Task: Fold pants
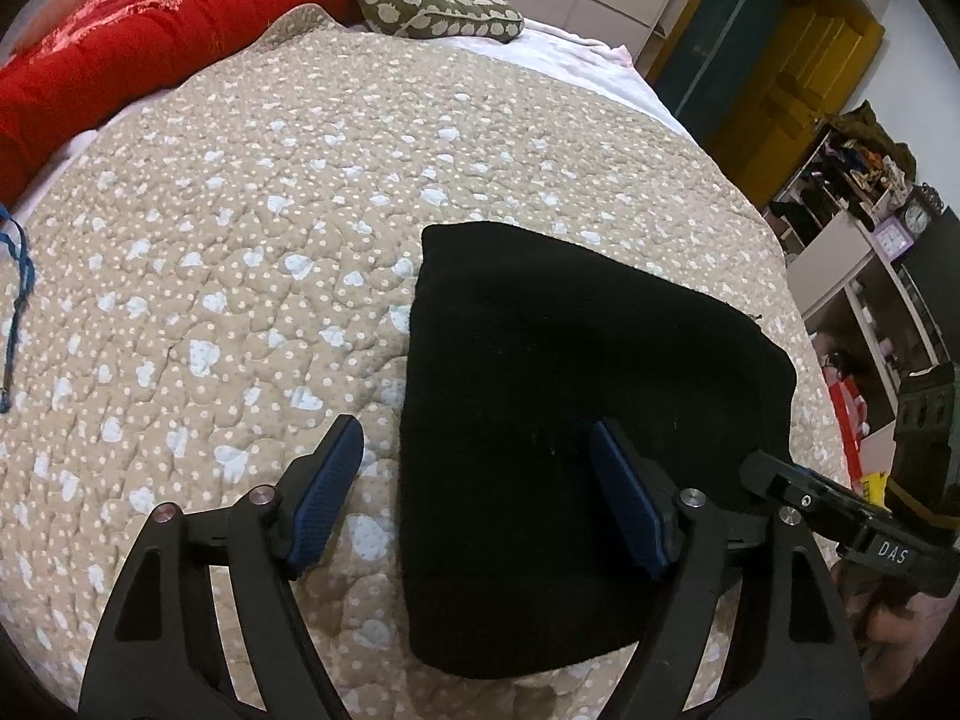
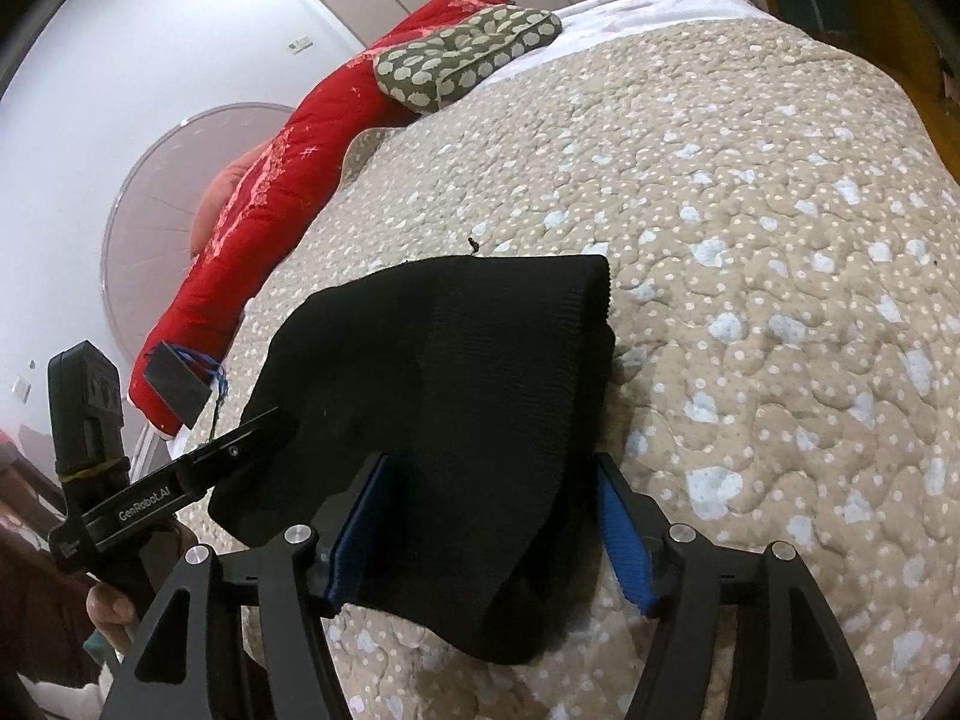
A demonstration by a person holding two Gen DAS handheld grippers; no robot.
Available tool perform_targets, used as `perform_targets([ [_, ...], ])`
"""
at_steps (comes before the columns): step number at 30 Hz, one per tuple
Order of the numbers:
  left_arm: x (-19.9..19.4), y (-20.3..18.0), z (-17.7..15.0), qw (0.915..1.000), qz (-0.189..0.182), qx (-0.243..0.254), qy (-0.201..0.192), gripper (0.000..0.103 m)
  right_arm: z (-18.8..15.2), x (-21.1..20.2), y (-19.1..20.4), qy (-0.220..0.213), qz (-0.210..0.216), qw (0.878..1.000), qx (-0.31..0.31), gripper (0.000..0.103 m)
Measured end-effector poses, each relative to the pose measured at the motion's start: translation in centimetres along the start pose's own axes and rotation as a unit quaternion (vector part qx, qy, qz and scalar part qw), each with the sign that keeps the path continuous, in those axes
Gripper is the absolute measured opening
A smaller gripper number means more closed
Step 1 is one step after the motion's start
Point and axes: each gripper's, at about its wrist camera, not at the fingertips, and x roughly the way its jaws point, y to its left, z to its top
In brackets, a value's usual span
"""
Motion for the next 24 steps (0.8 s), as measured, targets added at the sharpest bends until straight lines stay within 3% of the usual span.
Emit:
perform_targets([
  [13, 1.3, -0.7, 0.3, 0.9998, -0.022, 0.001, 0.004, 0.079, 0.4, 1.4, 0.3, -0.007, 0.004, 1.000, -0.003, 0.073],
  [20, 0.5, -1.0, 0.6, 0.9992, -0.035, 0.018, -0.010, 0.059, 0.2, 0.4, 1.9, -0.042, -0.011, 0.998, -0.046, 0.044],
  [24, -0.5, -1.5, 2.2, 0.9984, -0.037, 0.033, -0.028, 0.055, 1.5, -0.6, 2.6, -0.056, -0.008, 0.996, -0.064, 0.041],
])
